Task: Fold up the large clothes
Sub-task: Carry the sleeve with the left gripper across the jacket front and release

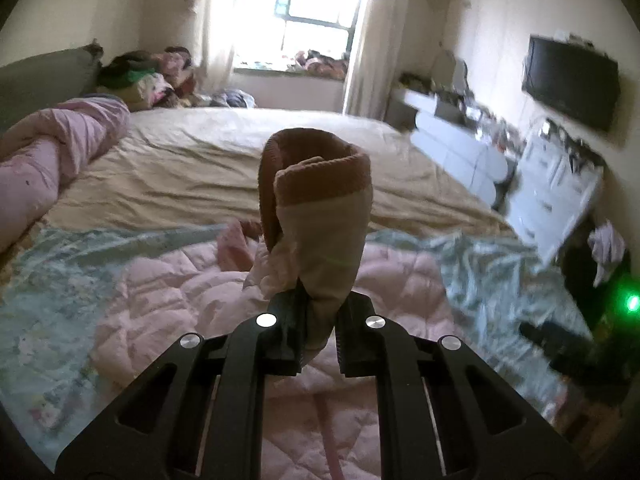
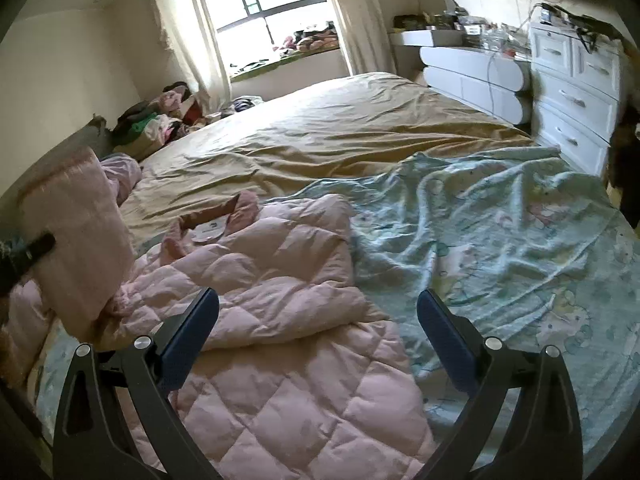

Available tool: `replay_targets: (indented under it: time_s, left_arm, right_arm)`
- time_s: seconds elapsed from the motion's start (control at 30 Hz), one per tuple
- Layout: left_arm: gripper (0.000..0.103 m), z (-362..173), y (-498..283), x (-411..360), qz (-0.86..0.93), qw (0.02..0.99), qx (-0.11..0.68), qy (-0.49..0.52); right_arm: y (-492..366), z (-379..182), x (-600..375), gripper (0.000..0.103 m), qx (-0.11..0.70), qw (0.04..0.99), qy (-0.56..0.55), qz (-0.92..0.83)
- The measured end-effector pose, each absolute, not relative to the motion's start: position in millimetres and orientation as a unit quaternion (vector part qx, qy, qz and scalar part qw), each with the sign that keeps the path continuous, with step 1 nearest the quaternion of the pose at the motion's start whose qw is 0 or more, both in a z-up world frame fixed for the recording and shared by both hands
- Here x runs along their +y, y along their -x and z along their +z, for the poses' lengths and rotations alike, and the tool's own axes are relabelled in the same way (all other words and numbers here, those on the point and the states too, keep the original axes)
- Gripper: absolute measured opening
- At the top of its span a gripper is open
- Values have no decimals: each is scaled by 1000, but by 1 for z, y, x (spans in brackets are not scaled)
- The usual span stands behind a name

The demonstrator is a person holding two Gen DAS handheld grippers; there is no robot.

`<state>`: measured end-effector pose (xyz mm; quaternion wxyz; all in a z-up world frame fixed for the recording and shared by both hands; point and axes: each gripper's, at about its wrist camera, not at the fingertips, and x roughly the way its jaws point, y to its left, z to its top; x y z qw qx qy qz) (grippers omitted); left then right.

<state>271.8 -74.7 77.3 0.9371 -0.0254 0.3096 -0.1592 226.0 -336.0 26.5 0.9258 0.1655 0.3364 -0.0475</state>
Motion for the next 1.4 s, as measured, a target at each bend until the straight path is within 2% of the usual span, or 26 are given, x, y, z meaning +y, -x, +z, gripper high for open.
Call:
replay_targets:
  time_s: [0.4, 0.7, 0.8, 0.93, 1.1, 1.17, 1.27, 1.33, 1.4]
  left_arm:
    - [6, -3, -257, -118, -198, 912, 350, -84]
    - [12, -41, -240, -136, -215, 894, 371, -130]
    - [22, -46, -237, -136, -228, 887, 383, -121]
    - [55, -48, -230, -142, -264, 874, 390, -122]
    - [70, -41, -210, -146, -301, 863, 386, -127]
    - [81, -36, -200, -141, -301, 864, 378, -139]
    - [90, -30, -197, -124, -282, 869, 379, -143]
    - [94, -28, -201, -112, -261, 874, 384, -143]
    - [94, -26, -207, -96, -244, 876, 392, -141]
  right_arm:
    - [-229, 27, -337, 99, 342, 925, -153, -65]
    - [-234, 22, -328, 99, 353, 922, -142, -68]
    - [-235, 24, -325, 99, 356, 922, -140, -65]
    - [-237, 26, -318, 99, 360, 921, -143, -49]
    - [-242, 27, -310, 99, 372, 914, -158, -23]
    - [-245, 28, -304, 99, 374, 914, -155, -18]
    - [-251, 25, -294, 99, 380, 910, -164, -5]
    - [-255, 23, -287, 99, 384, 907, -170, 5]
    - [-261, 19, -278, 99, 389, 904, -176, 15]
